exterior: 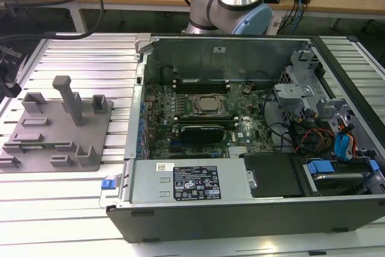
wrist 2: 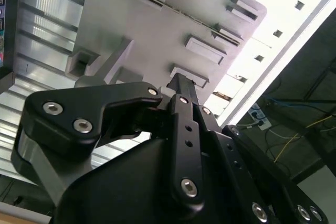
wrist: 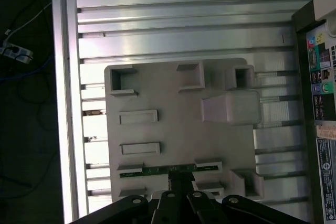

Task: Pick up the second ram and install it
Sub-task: 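Pick up the second ram and move it above second insertion slot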

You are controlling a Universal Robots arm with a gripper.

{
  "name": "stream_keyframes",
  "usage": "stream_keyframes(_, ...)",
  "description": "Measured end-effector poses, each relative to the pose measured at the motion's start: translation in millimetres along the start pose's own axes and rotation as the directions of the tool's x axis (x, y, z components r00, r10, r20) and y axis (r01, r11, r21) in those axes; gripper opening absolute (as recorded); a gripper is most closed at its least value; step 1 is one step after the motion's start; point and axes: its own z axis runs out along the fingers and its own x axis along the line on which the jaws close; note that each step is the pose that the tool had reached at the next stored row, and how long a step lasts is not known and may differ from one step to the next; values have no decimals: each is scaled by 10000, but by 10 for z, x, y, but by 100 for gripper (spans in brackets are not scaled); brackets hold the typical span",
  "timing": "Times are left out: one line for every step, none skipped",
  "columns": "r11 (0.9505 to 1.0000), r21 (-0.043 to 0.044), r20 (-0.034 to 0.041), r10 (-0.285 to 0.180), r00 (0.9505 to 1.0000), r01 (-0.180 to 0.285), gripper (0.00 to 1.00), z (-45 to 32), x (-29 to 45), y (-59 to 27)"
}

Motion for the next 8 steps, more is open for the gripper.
stream_keyframes(9996,-10,-14,-281,9996,281,8,0,0,0)
stream_keyframes(9970,-27,-36,-778,9970,778,8,1,0,0)
stream_keyframes(9907,-45,-60,-1363,9907,1362,8,1,0,0)
stream_keyframes(9833,-62,-79,-1820,9833,1820,8,1,0,0)
stream_keyframes(9731,-76,-98,-2304,9730,2304,8,2,0,0)
stream_keyframes(9620,-86,-117,-2732,9619,2731,8,1,0,0)
stream_keyframes(9520,-100,-129,-3060,9520,3059,8,2,0,0)
stream_keyframes(9363,-122,-145,-3512,9362,3510,8,3,0,0)
